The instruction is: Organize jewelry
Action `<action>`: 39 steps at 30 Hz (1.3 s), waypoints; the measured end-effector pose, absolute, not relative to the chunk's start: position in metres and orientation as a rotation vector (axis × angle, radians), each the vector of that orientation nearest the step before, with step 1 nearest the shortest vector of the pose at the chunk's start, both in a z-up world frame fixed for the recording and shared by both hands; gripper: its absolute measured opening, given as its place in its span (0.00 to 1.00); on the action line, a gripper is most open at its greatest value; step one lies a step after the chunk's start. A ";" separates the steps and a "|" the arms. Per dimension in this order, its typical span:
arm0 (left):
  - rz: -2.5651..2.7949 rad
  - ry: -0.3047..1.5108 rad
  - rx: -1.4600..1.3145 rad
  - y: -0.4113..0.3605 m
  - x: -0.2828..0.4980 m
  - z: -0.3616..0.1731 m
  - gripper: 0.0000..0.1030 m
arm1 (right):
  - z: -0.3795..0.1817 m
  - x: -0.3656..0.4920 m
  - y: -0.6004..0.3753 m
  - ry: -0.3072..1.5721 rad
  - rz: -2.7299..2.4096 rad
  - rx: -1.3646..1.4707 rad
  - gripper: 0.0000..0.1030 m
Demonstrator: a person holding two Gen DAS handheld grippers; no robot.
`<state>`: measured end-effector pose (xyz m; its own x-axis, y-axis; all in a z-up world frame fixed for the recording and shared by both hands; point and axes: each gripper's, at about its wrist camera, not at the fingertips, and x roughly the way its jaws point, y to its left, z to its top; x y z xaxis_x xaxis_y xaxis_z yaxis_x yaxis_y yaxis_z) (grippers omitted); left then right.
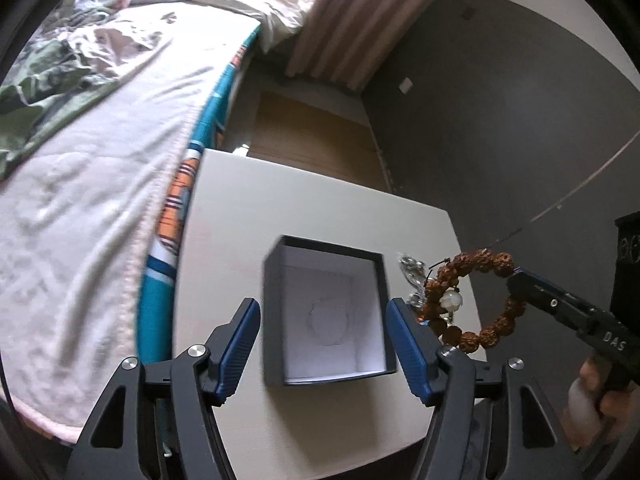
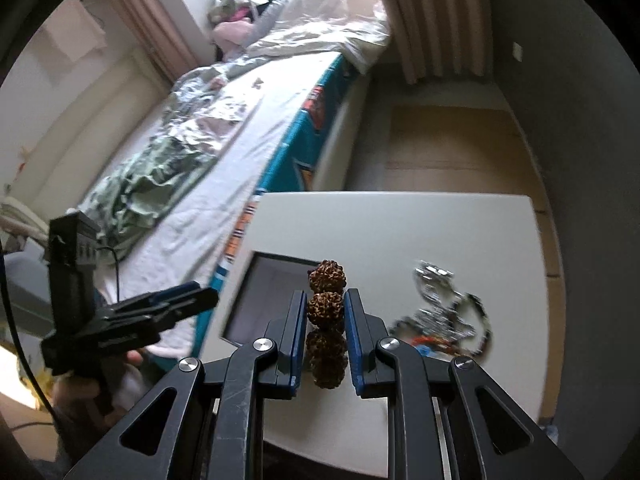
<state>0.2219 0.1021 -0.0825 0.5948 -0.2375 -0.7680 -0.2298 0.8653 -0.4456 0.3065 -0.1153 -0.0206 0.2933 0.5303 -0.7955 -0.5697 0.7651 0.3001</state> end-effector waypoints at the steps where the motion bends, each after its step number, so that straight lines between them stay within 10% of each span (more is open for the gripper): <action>1: 0.001 0.944 -0.549 0.105 0.221 -0.081 0.64 | -0.021 0.306 -0.109 1.043 0.747 -0.039 0.19; 7: 0.039 0.922 -0.561 0.121 0.211 -0.075 0.64 | -0.031 0.309 -0.082 1.091 0.836 0.055 0.22; 12: 0.035 0.917 -0.545 0.115 0.208 -0.068 0.64 | -0.037 0.308 -0.101 1.074 0.734 0.022 0.69; 39: -0.182 1.005 -0.270 -0.016 0.294 -0.057 0.64 | -0.077 0.311 -0.286 1.101 0.409 0.292 0.69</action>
